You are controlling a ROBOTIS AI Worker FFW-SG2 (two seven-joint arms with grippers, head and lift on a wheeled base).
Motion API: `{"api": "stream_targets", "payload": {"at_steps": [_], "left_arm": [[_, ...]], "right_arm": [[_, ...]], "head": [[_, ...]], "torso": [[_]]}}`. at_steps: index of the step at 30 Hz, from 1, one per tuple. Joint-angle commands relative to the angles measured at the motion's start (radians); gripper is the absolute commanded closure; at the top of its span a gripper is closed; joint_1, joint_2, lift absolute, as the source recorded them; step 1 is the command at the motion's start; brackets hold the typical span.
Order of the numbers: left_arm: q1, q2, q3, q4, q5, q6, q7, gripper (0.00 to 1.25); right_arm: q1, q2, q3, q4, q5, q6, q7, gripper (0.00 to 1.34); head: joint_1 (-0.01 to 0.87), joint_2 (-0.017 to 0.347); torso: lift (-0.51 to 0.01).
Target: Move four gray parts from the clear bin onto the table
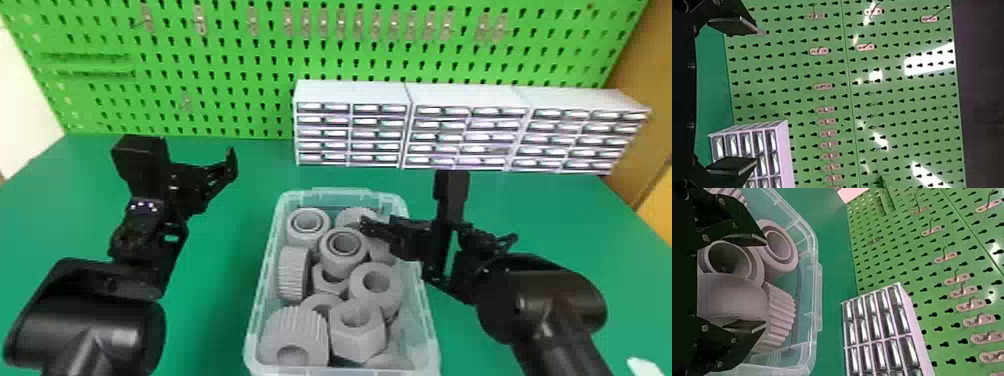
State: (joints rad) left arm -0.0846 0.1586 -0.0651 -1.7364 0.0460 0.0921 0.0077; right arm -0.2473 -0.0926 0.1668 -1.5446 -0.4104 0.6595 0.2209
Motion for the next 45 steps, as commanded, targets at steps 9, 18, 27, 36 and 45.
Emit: {"api": "stream_targets", "payload": {"at_steps": [9, 18, 27, 36, 45], "left_arm": [[-0.003, 0.001, 0.001, 0.000, 0.003, 0.014, -0.011, 0.11], [-0.006, 0.001, -0.002, 0.000, 0.003, 0.020, -0.017, 0.11], [-0.014, 0.001, -0.007, 0.000, 0.003, 0.021, -0.021, 0.11], [-0.012, 0.001, -0.005, 0.000, 0.003, 0.023, -0.023, 0.11], [-0.009, 0.001, -0.002, 0.002, 0.003, 0.024, -0.025, 0.11]], "right_arm": [[-0.001, 0.008, 0.010, 0.014, 0.024, 0.002, -0.015, 0.51], [-0.003, 0.010, 0.045, 0.014, 0.021, 0.002, -0.023, 0.51], [-0.026, -0.006, 0.119, 0.021, -0.008, -0.003, -0.023, 0.51], [-0.029, -0.009, 0.128, 0.017, -0.024, -0.003, -0.023, 0.51], [0.002, -0.007, 0.076, -0.057, 0.018, 0.052, -0.023, 0.51]], "head": [[0.678, 0.034], [0.678, 0.034], [0.678, 0.034], [0.678, 0.034], [0.678, 0.034]], "torso": [[-0.050], [-0.050], [-0.050], [-0.050], [-0.050]]}}
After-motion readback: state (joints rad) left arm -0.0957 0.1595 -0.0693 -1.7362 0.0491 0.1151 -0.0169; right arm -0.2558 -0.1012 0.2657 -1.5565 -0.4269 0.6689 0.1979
